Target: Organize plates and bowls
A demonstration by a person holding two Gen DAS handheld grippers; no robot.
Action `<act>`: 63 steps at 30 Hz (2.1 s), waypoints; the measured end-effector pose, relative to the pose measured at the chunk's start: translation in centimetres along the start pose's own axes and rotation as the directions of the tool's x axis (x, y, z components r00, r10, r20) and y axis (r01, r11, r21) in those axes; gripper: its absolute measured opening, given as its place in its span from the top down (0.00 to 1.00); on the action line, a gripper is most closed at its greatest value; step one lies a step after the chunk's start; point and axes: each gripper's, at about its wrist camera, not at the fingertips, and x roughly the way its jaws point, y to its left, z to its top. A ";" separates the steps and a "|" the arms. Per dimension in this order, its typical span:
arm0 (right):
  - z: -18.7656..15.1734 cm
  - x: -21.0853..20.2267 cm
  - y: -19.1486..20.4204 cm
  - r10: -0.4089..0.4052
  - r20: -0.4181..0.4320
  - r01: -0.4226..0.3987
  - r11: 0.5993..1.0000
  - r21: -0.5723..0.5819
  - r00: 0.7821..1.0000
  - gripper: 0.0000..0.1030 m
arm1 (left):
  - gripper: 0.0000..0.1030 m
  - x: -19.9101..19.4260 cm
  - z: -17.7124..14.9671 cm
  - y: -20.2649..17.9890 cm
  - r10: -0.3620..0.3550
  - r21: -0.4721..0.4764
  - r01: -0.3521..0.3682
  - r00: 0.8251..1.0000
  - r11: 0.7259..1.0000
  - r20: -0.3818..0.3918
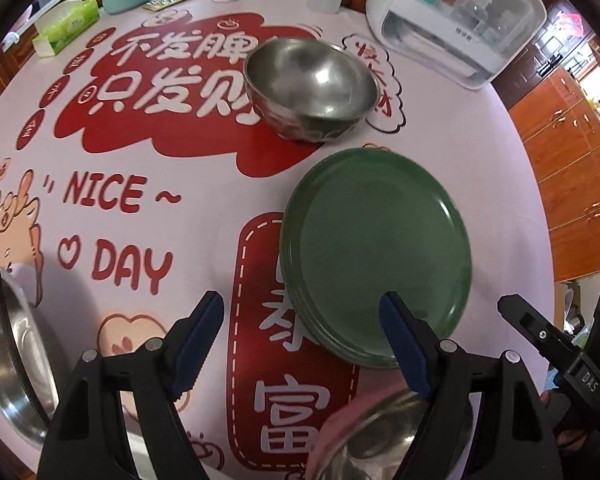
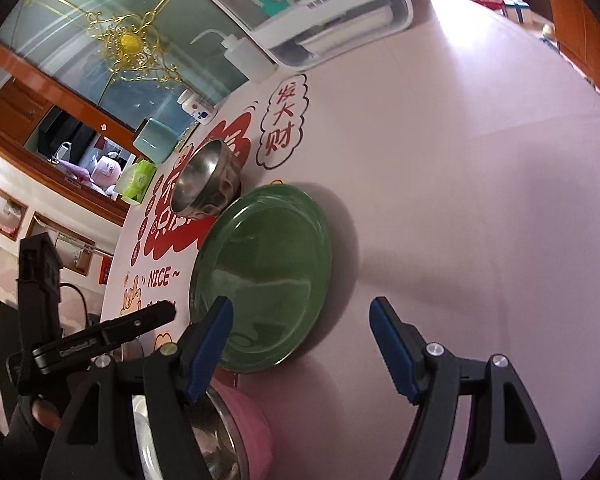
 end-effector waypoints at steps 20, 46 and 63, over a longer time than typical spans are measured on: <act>-0.7 3.4 -0.2 0.017 -0.084 -0.016 1.000 0.020 0.996 0.68 | 0.42 4.2 1.3 0.9 -0.049 -0.032 0.047 0.997 0.998 -0.060; -0.8 4.2 -1.0 0.011 -0.083 -0.008 1.000 0.027 0.996 0.89 | 0.85 4.9 1.6 0.9 -0.068 0.011 0.069 0.996 0.998 -0.053; -0.5 2.7 -0.6 -0.002 -0.033 0.002 1.000 0.012 0.999 0.89 | 0.85 3.5 1.3 -0.2 -0.066 0.042 0.068 0.997 0.997 -0.031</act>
